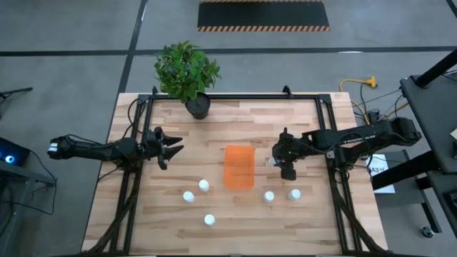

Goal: Pick and place pill bottles into a basket
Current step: Put the white pill bottle into the orange bin

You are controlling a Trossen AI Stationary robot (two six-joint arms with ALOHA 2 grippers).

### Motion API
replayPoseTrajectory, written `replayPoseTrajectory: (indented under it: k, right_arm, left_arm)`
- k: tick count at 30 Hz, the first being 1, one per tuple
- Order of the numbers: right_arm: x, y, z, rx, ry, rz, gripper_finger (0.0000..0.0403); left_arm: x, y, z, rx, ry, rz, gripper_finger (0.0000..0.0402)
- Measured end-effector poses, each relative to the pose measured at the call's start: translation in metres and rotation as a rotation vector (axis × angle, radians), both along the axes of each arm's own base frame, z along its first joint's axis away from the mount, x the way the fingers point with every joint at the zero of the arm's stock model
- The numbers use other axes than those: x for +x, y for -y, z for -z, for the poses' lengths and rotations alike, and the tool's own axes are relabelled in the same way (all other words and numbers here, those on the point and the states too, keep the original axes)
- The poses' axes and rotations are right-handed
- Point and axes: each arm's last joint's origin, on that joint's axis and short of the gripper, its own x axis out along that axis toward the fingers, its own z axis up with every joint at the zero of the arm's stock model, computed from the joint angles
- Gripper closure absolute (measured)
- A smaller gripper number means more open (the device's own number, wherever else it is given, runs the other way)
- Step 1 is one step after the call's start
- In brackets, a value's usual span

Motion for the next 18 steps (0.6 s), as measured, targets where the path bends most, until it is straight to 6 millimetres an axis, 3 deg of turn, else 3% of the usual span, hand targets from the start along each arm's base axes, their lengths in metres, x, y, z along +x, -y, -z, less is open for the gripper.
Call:
replayPoseTrajectory:
  k: [18]
  right_arm:
    - [0.023,-0.001,-0.056,-0.036,0.103,-0.044,0.0261]
  left_arm:
    - [0.000,0.000,0.000,0.000,0.000,0.000,0.0228]
